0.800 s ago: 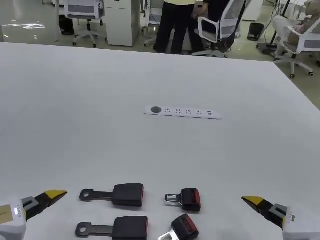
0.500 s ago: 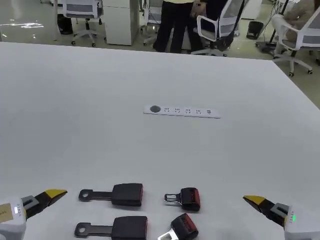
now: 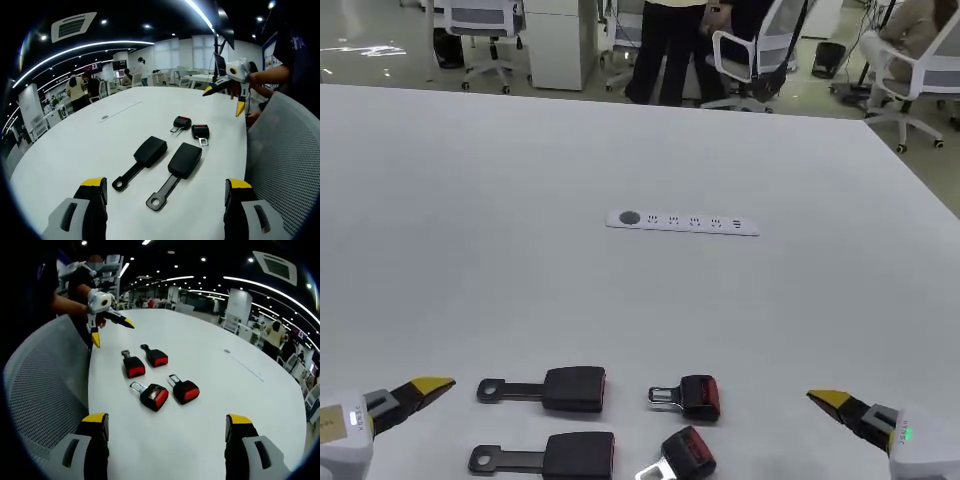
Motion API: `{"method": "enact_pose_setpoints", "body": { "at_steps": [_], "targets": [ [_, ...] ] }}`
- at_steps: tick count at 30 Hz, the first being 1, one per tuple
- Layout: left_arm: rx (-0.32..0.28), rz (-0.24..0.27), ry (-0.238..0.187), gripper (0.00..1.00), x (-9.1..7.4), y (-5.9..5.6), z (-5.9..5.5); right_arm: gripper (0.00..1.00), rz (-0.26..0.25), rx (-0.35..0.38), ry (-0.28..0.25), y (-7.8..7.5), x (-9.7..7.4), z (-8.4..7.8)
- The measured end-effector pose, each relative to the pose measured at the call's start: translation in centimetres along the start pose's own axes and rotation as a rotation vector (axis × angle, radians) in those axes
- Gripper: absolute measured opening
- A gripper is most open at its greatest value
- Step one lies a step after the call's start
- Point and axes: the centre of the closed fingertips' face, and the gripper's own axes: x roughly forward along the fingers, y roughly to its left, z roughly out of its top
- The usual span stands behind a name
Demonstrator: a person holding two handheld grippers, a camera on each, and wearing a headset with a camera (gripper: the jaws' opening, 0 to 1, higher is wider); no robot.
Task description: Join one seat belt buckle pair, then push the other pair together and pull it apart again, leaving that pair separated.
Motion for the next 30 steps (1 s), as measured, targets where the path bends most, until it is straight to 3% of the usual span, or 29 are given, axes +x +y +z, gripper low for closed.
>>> {"method": "enact_pose_setpoints", "body": {
  "at_steps": [30],
  "targets": [
    [0.014, -0.020, 0.024, 0.99, -0.04, 0.18, -0.29, 0.98, 0.029, -0.011, 0.026, -0.41, 0.01, -0.34]
  ]
}}
